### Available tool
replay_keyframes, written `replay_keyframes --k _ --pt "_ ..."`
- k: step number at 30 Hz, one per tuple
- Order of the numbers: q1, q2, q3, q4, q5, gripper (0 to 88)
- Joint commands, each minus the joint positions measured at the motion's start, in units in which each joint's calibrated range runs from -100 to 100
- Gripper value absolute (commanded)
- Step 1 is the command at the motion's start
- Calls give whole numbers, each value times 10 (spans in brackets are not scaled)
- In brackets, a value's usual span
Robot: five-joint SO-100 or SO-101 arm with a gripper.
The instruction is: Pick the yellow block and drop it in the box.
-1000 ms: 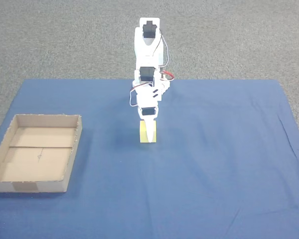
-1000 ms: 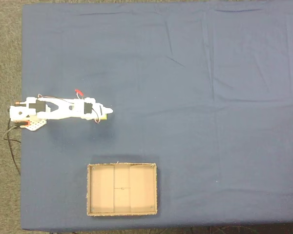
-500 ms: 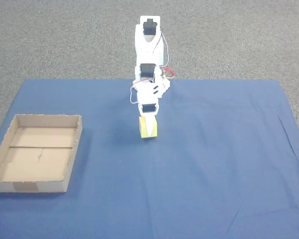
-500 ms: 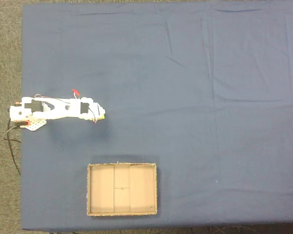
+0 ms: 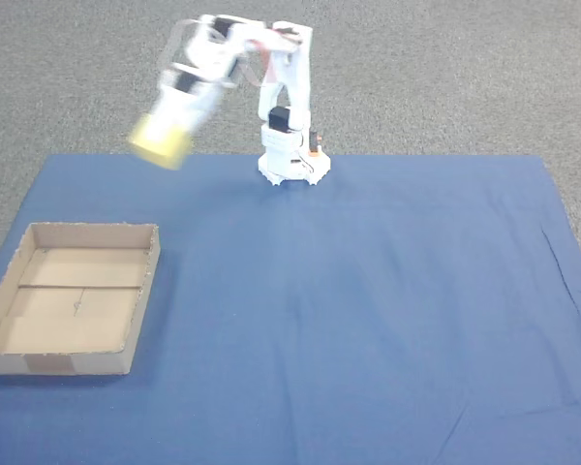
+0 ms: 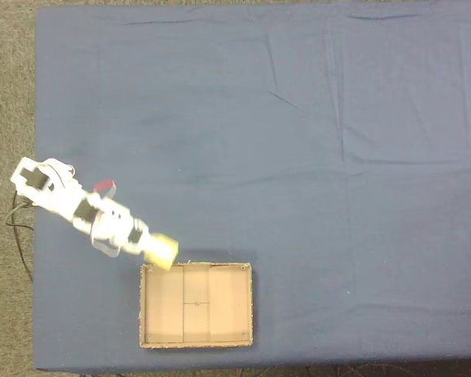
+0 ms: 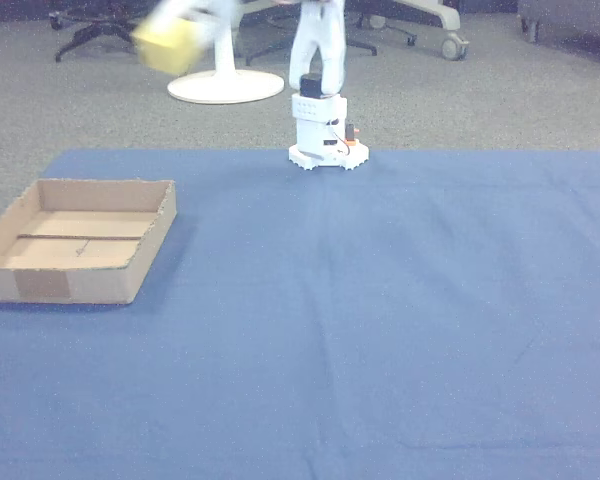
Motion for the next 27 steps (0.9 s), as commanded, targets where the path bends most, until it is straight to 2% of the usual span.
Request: replay_keyframes --k 1,5,8,12,18,27 --pt "74 176 -251 -4 4 214" --pt "99 426 -480 25 27 213" --pt "101 559 -556 34 51 212" --pt "94 636 -571 55 82 209" --pt "82 664 -583 71 89 213" --pt "85 662 -583 79 89 419"
